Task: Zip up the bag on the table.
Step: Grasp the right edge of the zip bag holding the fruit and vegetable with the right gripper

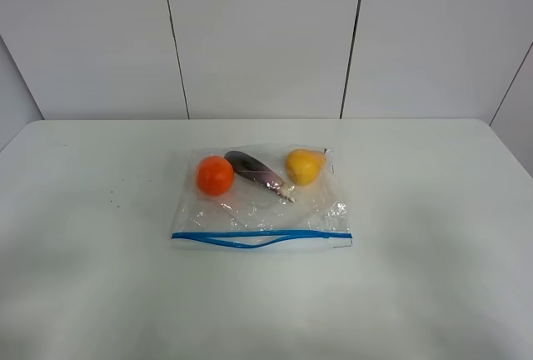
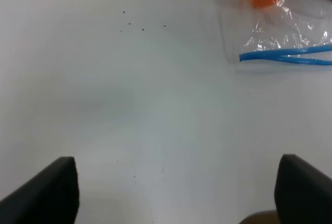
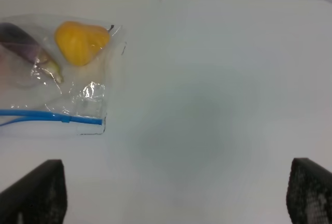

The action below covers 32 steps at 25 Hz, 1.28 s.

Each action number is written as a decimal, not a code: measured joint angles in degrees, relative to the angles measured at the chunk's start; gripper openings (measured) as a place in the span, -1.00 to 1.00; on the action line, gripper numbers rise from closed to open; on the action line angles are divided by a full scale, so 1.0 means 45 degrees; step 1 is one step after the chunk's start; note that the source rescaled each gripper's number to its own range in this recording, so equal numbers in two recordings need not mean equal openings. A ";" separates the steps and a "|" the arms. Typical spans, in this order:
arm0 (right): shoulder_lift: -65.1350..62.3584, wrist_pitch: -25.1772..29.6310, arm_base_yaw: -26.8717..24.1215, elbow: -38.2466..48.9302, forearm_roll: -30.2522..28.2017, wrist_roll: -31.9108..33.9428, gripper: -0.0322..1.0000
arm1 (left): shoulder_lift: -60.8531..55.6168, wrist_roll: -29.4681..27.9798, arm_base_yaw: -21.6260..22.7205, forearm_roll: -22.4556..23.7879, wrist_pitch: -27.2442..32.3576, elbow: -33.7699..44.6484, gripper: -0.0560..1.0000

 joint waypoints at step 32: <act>1.6975 -0.0825 0.0000 -0.6268 0.3650 -0.1236 0.84 | 0.0000 0.0000 0.0000 0.0000 0.0000 0.0000 1.00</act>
